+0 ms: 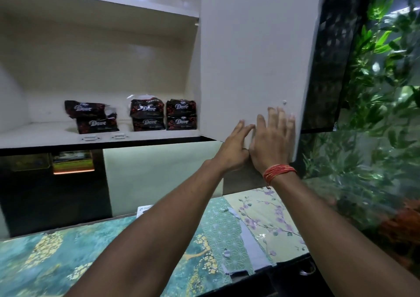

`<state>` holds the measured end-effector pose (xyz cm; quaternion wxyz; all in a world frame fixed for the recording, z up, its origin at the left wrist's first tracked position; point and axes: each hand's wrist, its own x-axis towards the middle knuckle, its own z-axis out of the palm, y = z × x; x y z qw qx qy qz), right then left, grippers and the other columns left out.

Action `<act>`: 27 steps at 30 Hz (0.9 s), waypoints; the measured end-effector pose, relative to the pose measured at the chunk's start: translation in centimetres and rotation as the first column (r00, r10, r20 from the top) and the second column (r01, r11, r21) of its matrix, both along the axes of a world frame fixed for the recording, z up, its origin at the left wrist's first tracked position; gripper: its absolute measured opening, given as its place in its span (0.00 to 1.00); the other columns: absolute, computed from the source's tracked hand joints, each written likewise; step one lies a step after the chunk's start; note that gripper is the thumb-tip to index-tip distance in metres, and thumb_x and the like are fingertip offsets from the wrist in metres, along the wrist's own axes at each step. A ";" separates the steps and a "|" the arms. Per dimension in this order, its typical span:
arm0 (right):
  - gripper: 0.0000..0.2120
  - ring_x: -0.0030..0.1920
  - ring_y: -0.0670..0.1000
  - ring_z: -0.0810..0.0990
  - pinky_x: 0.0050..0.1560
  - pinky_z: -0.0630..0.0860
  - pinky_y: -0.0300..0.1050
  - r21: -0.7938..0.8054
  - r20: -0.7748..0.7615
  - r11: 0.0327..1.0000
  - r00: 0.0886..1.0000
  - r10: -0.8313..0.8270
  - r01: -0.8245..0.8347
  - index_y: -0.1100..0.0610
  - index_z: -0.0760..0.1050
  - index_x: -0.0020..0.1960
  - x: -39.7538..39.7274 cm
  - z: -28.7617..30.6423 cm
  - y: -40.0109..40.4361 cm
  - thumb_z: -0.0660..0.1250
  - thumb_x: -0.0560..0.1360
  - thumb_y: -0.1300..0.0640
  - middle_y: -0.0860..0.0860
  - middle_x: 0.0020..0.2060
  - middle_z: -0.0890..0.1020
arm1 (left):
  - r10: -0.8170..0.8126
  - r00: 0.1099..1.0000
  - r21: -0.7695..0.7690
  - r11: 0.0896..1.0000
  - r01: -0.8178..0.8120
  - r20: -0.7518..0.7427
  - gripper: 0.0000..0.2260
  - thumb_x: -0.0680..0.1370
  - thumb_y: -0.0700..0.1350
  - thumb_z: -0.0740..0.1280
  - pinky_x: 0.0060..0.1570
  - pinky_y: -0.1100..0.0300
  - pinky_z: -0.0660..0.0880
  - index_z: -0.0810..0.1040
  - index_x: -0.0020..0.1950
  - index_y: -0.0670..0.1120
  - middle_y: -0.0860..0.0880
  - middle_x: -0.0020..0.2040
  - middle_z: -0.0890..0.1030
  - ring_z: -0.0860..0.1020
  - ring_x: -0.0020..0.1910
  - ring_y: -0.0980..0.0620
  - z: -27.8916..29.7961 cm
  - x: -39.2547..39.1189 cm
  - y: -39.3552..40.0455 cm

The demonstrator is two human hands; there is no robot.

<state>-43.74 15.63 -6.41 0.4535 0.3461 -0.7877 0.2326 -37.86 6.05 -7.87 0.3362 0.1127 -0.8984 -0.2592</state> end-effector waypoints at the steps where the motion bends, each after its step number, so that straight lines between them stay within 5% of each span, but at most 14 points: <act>1: 0.22 0.73 0.63 0.64 0.76 0.52 0.63 -0.055 0.024 0.997 0.998 0.054 -0.053 0.59 0.72 0.66 0.7 0.1 -0.8 0.55 0.73 0.57 0.61 0.70 0.70 | -0.014 0.999 0.028 1.000 0.015 -0.031 0.30 0.76 0.35 0.64 0.76 0.52 0.61 0.62 0.78 0.48 0.45 0.80 0.60 0.61 0.78 0.46 0.2 0.5 -0.4; 5: 0.22 0.69 0.60 0.67 0.75 0.59 0.58 -0.269 0.121 0.903 0.918 0.377 -0.335 0.59 0.72 0.66 3.9 0.6 -5.6 0.58 0.72 0.60 0.58 0.66 0.73 | 0.052 0.996 0.034 0.998 -0.050 -0.068 0.27 0.75 0.36 0.63 0.66 0.48 0.74 0.68 0.74 0.49 0.47 0.70 0.75 0.74 0.68 0.47 0.7 4.3 -4.6; 9: 0.19 0.64 0.57 0.71 0.65 0.64 0.42 -0.399 0.247 0.682 0.645 0.723 -0.612 0.59 0.72 0.65 8.2 1.5 -12.5 0.61 0.75 0.60 0.57 0.62 0.76 | 0.262 0.943 0.185 0.957 -0.225 -0.205 0.26 0.73 0.30 0.61 0.63 0.51 0.77 0.74 0.69 0.46 0.45 0.64 0.80 0.78 0.61 0.49 2.3 10.1 -11.5; 14: 0.15 0.56 0.56 0.79 0.61 0.75 0.51 -0.454 0.326 0.462 0.341 0.882 -0.762 0.59 0.76 0.60 14.4 3.8 -22.9 0.64 0.74 0.61 0.57 0.54 0.82 | 0.556 0.718 0.375 0.826 -0.421 -0.419 0.17 0.74 0.31 0.62 0.52 0.52 0.81 0.80 0.57 0.45 0.48 0.50 0.83 0.82 0.50 0.47 5.3 19.1 -21.0; 17: 0.17 0.58 0.54 0.79 0.61 0.75 0.47 -0.415 0.455 0.444 0.241 0.857 -0.794 0.60 0.74 0.65 17.7 5.7 -29.5 0.63 0.77 0.60 0.57 0.59 0.80 | 0.708 0.520 0.475 0.706 -0.525 -0.478 0.11 0.78 0.37 0.64 0.46 0.59 0.78 0.80 0.57 0.47 0.48 0.52 0.83 0.81 0.49 0.49 6.5 23.7 -26.7; 19: 0.18 0.58 0.54 0.79 0.59 0.73 0.43 -0.391 0.550 0.471 0.209 0.808 -0.791 0.61 0.72 0.67 19.1 6.7 -34.2 0.62 0.78 0.59 0.57 0.61 0.79 | 0.779 0.456 0.499 0.627 -0.599 -0.431 0.11 0.78 0.41 0.64 0.52 0.57 0.77 0.78 0.58 0.48 0.48 0.55 0.82 0.80 0.53 0.48 7.0 26.0 -30.8; 23: 0.18 0.61 0.60 0.77 0.58 0.72 0.48 -0.253 0.714 0.563 0.240 0.657 -0.787 0.62 0.69 0.66 20.3 7.0 -41.9 0.59 0.79 0.54 0.60 0.61 0.77 | 0.856 0.475 0.522 0.505 -0.688 -0.202 0.20 0.77 0.51 0.64 0.63 0.52 0.72 0.72 0.67 0.46 0.44 0.67 0.73 0.75 0.63 0.43 7.5 28.6 -37.7; 27: 0.20 0.58 0.61 0.77 0.48 0.68 0.44 -0.237 0.728 0.599 0.268 0.631 -0.765 0.64 0.72 0.61 20.9 6.0 -46.7 0.58 0.79 0.49 0.61 0.59 0.79 | 0.843 0.531 0.581 0.474 -0.661 -0.084 0.24 0.77 0.56 0.62 0.55 0.52 0.73 0.75 0.64 0.39 0.41 0.63 0.79 0.78 0.60 0.39 7.2 28.8 -42.4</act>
